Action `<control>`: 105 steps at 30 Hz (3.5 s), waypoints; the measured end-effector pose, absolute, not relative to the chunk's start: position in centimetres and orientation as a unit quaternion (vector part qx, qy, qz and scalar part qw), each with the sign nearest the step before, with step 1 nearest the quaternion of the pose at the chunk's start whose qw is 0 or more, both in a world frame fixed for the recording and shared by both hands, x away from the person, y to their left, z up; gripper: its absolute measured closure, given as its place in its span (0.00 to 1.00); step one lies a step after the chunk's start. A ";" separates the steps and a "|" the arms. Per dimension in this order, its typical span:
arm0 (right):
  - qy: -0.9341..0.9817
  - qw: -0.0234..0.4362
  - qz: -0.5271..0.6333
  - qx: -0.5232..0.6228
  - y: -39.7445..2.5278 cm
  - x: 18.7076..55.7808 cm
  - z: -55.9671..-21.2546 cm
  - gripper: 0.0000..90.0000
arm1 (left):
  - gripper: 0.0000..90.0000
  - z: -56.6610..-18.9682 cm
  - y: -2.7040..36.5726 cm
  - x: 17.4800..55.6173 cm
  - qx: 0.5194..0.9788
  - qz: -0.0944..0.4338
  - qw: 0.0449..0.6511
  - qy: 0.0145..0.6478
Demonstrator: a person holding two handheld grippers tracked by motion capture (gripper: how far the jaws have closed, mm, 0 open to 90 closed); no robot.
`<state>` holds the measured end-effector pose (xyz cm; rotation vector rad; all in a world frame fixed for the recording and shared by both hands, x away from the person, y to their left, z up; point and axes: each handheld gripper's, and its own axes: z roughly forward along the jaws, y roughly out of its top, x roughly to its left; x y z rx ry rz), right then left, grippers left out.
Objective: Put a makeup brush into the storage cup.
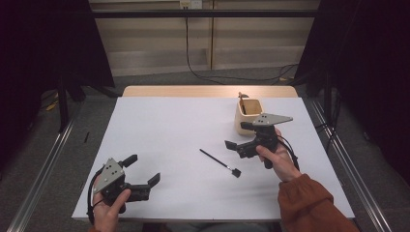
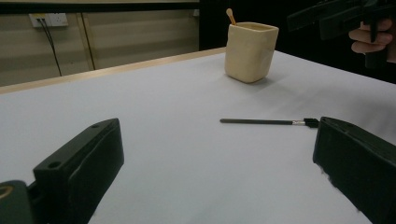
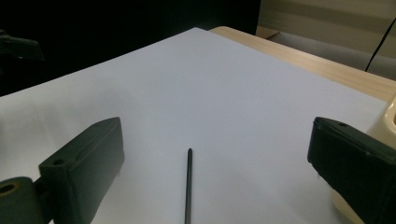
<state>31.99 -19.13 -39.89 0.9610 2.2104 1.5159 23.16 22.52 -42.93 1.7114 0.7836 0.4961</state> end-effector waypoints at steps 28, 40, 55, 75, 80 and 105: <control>0.883 0.042 0.352 0.309 -17.3 34.7 -40.2 0.09 | 0.02 -43.1 22.0 23.2 0.736 0.206 0.558 0.324; 0.925 -0.007 0.257 0.279 -15.9 35.2 -41.5 0.20 | 0.02 -43.1 21.9 23.2 0.736 0.206 0.558 0.323; 0.953 -0.031 0.149 0.263 -14.4 36.1 -42.6 0.49 | 0.02 -43.1 21.9 23.2 0.736 0.203 0.559 0.322; 0.963 -0.047 0.092 0.249 -12.2 36.6 -44.0 0.66 | 0.02 -43.1 21.9 23.3 0.738 0.207 0.557 0.319; 0.966 -0.047 0.084 0.242 -11.9 36.5 -44.4 0.70 | 0.02 -43.1 21.9 23.3 0.738 0.205 0.556 0.324; 0.966 -0.029 0.055 0.249 -10.9 36.9 -45.0 0.96 | 0.02 -43.2 22.0 23.4 0.740 0.197 0.555 0.324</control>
